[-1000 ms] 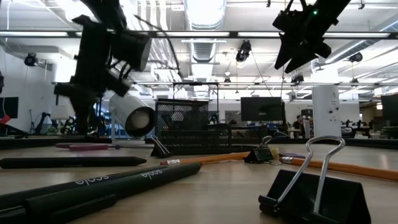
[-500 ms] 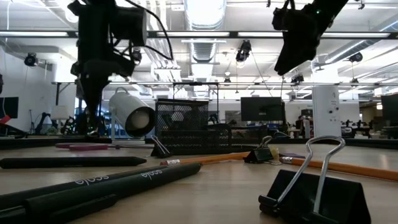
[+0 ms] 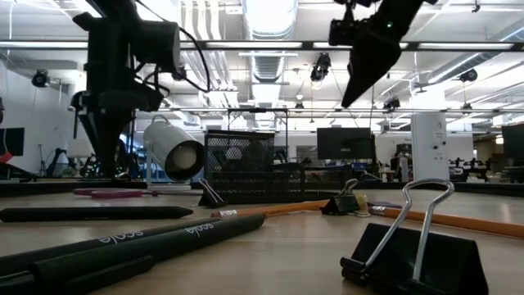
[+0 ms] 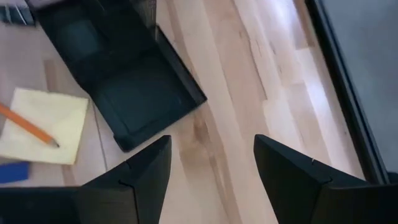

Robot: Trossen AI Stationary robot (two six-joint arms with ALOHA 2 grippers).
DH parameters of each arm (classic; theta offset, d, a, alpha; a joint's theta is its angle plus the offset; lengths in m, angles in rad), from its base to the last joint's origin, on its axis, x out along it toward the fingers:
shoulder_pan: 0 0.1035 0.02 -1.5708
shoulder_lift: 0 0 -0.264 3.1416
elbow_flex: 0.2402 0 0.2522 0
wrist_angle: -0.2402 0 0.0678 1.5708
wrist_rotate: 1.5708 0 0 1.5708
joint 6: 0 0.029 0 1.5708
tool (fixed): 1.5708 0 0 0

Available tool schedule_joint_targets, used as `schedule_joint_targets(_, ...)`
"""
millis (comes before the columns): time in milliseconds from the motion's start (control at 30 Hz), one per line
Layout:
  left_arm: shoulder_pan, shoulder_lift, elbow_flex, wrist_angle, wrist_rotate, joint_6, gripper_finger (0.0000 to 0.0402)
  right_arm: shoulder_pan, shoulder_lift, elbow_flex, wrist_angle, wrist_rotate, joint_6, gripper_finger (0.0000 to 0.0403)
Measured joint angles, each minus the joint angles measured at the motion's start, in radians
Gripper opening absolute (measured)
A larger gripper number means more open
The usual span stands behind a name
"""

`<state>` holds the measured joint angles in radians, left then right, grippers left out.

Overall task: Pick and place office supplies into organizer
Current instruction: Put the purple scissors into the black desk organizer

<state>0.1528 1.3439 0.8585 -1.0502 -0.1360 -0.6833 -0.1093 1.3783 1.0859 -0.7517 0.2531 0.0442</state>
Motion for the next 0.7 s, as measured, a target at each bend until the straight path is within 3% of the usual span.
schedule_joint_targets(200,0.055,0.083,-0.001,-0.003,-0.06,0.086,0.015,0.0,0.101,0.091,-0.135,0.006,-0.003,0.0222)
schedule_joint_targets(533,0.226,0.077,-0.034,-0.001,-0.052,0.319,0.014,0.0,0.129,0.117,-0.171,0.007,0.076,0.0222)
schedule_joint_targets(700,0.297,0.078,-0.08,0.05,0.0,0.409,0.0123,0.0,0.125,0.117,-0.173,0.007,0.109,0.0222)
